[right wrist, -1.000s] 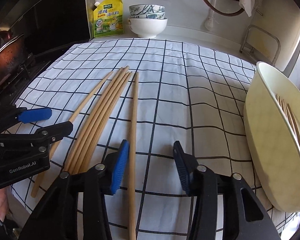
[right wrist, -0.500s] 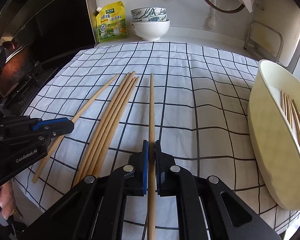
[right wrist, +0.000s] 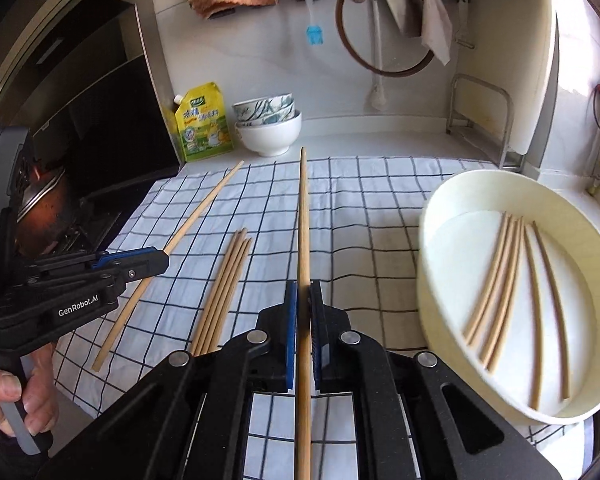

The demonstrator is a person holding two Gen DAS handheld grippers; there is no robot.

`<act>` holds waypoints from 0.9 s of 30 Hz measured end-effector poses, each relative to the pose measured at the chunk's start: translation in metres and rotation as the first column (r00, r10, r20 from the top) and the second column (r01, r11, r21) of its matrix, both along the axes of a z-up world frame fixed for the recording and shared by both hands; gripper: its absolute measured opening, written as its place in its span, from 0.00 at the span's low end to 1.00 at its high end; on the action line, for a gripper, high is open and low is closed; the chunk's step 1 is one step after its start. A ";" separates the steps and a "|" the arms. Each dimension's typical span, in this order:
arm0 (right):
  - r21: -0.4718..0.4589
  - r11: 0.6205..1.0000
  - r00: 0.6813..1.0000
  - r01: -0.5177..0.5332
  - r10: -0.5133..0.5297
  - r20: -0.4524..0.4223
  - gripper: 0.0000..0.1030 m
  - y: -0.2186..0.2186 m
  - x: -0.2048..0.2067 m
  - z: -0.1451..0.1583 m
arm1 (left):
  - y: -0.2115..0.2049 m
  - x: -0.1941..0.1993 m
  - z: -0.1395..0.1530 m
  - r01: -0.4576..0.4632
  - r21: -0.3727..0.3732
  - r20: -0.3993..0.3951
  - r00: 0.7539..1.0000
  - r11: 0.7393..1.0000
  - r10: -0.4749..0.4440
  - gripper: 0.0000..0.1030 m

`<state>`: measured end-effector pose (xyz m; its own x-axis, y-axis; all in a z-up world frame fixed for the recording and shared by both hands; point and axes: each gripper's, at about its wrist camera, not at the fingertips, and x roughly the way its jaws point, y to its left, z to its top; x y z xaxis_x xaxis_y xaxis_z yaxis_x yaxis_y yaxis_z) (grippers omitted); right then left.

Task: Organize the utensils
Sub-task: 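Lift both held chopsticks from the cloth and carry them over the white basin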

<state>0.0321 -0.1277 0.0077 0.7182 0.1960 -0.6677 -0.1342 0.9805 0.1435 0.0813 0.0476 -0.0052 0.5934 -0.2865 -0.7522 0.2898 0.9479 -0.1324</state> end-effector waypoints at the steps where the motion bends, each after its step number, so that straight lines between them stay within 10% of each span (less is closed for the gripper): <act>1: -0.003 1.000 1.000 0.018 -0.018 0.008 0.06 -0.009 -0.001 0.004 | -0.009 0.002 0.004 0.017 -0.005 0.008 1.000 1.000 -0.017 0.07; 27: -0.001 0.915 0.910 0.405 -0.403 -0.101 0.06 -0.203 0.003 -0.026 | -0.251 0.040 0.016 0.413 -0.004 -0.002 0.911 0.911 -0.413 0.07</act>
